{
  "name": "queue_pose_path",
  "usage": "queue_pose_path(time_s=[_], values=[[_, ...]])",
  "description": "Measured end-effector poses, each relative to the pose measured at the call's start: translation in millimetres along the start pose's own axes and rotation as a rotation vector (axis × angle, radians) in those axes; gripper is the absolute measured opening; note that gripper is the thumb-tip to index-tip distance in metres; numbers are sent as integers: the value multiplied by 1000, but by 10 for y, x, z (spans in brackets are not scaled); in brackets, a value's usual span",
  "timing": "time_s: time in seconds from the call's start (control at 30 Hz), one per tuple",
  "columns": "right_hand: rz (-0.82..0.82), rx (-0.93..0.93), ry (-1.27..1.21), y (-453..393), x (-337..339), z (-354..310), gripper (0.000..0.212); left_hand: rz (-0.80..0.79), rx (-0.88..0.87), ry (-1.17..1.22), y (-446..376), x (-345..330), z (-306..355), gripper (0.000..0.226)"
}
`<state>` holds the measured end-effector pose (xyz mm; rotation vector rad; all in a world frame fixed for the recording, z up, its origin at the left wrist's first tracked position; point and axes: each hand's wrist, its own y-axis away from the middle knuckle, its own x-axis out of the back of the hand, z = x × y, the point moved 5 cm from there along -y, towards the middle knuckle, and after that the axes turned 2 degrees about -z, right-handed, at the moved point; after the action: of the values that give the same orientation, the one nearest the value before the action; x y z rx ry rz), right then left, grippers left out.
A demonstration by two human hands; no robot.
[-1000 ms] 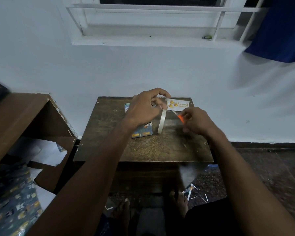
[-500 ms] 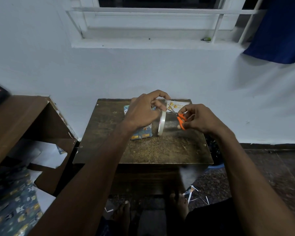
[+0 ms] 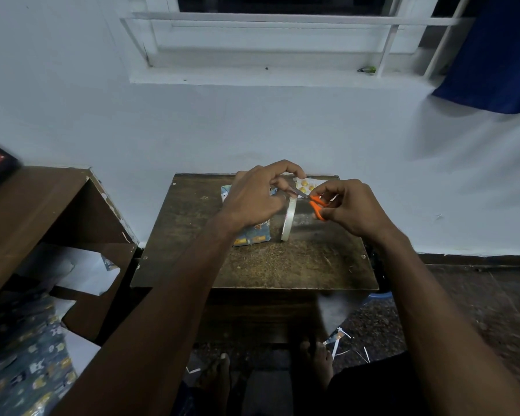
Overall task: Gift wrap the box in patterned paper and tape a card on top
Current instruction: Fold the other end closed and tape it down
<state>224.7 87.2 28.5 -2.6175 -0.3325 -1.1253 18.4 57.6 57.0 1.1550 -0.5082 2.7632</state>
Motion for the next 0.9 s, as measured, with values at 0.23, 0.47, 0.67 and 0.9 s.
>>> queue_pose_path(time_s=[0.23,0.47,0.67,0.9], values=[[16,22,48,-4,-7,-27,30,-11,-2,10,-25,-9,-29,54],[14,57,63,-14,7,-27,31,8,31,-4,-76,-39,-148,67],[65,-8,118,-41,21,61,32,3,68,-17,-89,-43,-206,78],[-75,-146,457,-57,-348,178,20,-23,45,35,-96,-39,-195,73]])
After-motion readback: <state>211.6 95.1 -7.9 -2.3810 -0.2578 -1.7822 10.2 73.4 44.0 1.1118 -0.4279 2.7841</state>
